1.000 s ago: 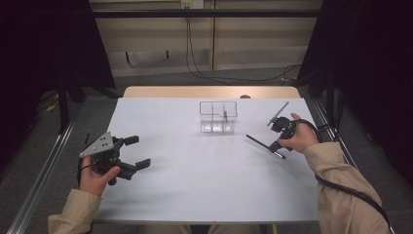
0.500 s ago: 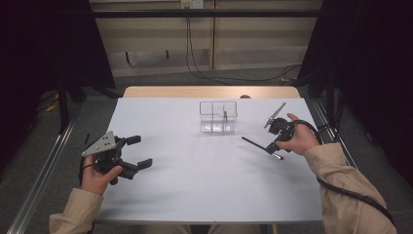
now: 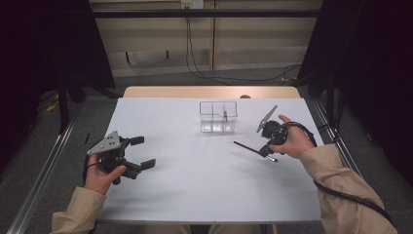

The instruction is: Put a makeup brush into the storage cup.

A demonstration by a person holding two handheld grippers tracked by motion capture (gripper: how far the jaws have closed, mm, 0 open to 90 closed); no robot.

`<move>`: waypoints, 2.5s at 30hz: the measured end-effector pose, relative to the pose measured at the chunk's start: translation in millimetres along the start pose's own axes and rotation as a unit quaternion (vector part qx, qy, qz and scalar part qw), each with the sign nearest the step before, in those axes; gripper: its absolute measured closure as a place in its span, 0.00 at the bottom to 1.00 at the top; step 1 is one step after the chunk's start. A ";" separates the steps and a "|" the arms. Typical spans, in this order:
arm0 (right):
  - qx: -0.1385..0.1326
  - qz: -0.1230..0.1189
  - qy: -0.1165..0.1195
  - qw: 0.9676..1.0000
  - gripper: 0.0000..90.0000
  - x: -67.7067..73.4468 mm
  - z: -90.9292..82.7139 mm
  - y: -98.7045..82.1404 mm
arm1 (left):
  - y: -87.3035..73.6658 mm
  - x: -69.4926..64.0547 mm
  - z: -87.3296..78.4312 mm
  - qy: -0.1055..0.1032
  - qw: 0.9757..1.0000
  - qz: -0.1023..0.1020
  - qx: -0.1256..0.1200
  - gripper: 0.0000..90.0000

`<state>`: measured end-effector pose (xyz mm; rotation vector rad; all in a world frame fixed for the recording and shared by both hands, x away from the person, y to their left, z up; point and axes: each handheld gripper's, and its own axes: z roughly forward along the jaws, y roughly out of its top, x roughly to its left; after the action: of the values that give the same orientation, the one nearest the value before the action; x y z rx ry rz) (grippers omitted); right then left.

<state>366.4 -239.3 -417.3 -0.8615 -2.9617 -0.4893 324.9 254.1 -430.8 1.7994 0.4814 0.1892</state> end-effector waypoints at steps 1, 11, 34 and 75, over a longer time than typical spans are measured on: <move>0.002 -0.002 0.001 1.000 0.94 1.9 -0.1 1.5 | 0.2 -0.1 0.9 -0.001 1.000 0.000 0.001 0.01; 0.005 -0.040 0.006 0.999 0.94 19.7 -0.4 17.0 | 0.8 -1.0 6.4 -0.006 1.000 0.001 0.009 0.01; -0.005 -0.110 0.019 0.994 0.94 56.6 1.5 51.1 | 5.7 -4.7 34.1 -0.037 0.998 0.003 0.052 0.01; 0.004 -0.176 0.042 0.983 0.94 95.1 18.3 86.1 | 43.5 -27.8 94.7 -0.093 0.951 0.064 0.287 0.02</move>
<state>332.4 -115.6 -399.6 -0.3022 -3.0410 -0.5056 344.8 149.6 -413.0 2.3938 0.2995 -0.0419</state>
